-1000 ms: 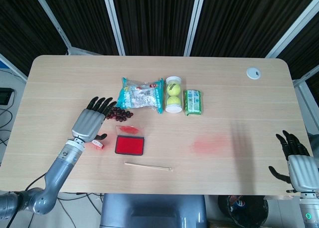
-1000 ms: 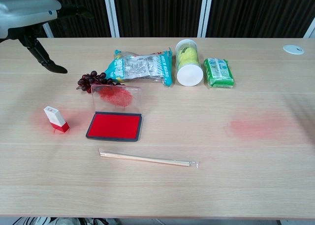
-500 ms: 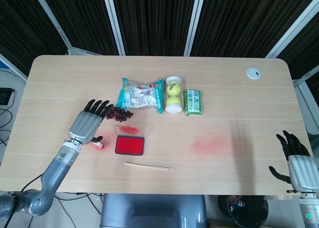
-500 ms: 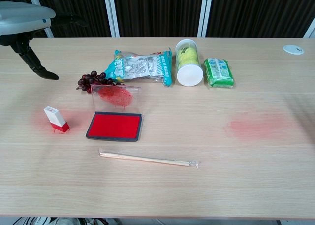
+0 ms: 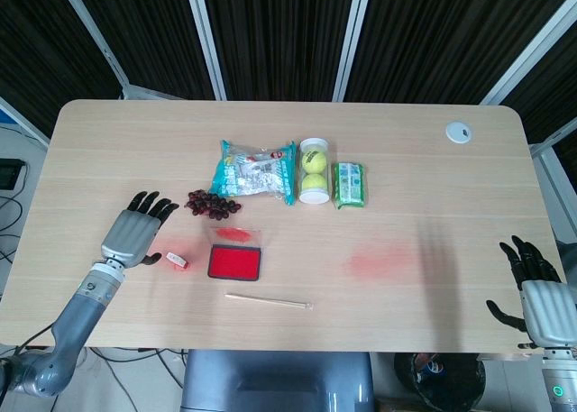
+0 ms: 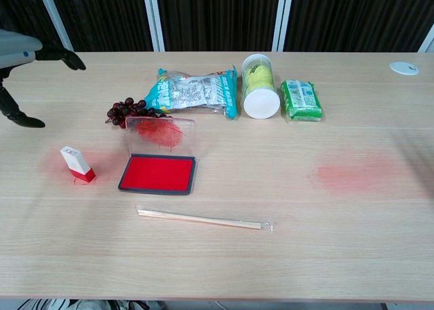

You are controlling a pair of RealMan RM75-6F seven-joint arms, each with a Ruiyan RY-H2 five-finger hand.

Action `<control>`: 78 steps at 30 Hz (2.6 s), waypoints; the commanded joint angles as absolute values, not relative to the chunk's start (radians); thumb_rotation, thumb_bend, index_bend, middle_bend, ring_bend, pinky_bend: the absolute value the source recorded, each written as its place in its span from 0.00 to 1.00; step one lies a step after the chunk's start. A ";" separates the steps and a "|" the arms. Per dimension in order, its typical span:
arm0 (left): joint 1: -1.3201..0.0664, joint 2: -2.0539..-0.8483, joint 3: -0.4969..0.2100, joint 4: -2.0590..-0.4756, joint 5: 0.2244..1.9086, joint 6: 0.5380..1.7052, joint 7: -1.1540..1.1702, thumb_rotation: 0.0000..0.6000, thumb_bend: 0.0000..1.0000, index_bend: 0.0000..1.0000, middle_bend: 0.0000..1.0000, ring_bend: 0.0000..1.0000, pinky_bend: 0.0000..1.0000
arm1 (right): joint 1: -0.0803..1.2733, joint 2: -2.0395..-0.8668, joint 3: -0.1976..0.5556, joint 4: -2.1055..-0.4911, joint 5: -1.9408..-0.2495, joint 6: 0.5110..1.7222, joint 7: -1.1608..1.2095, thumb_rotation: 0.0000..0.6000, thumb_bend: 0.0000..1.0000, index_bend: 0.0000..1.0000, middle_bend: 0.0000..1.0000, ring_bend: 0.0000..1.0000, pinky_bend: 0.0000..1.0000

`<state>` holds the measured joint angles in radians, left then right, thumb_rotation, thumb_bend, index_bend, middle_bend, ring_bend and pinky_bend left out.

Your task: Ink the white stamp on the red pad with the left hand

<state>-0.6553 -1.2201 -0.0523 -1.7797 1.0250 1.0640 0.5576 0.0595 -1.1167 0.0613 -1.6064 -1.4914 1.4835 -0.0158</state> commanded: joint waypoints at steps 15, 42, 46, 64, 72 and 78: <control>-0.621 -1.272 -0.002 -1.674 1.093 1.022 0.480 1.00 0.19 0.29 0.27 0.12 0.17 | 0.060 -1.117 0.062 -1.606 -1.490 1.483 -0.017 1.00 0.28 0.12 0.00 0.00 0.19; -0.658 -1.412 -0.006 -1.581 1.047 0.964 0.564 1.00 0.24 0.41 0.36 0.14 0.17 | 0.059 -1.116 0.064 -1.606 -1.485 1.480 -0.011 1.00 0.28 0.12 0.00 0.00 0.19; -0.660 -1.426 -0.003 -1.564 1.044 0.961 0.572 1.00 0.24 0.42 0.36 0.14 0.18 | 0.059 -1.116 0.064 -1.606 -1.485 1.479 -0.010 1.00 0.28 0.12 0.00 0.00 0.19; -0.663 -1.450 -0.009 -1.530 1.037 0.959 0.571 1.00 0.28 0.47 0.42 0.16 0.20 | 0.058 -1.116 0.064 -1.606 -1.484 1.481 -0.009 1.00 0.28 0.12 0.00 0.00 0.19; -0.663 -1.455 -0.007 -1.520 1.034 0.955 0.574 1.00 0.28 0.49 0.44 0.18 0.21 | 0.058 -1.117 0.064 -1.605 -1.485 1.482 -0.008 1.00 0.28 0.12 0.00 0.00 0.19; -0.663 -1.460 -0.007 -1.516 1.037 0.954 0.571 1.00 0.31 0.51 0.46 0.19 0.22 | 0.058 -1.117 0.064 -1.605 -1.485 1.482 -0.007 1.00 0.28 0.12 0.00 0.00 0.19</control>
<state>-0.6630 -1.4601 -0.0068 -1.5157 1.0366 0.9542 0.5711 0.0576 -1.1167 0.0645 -1.6054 -1.4845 1.4818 -0.0074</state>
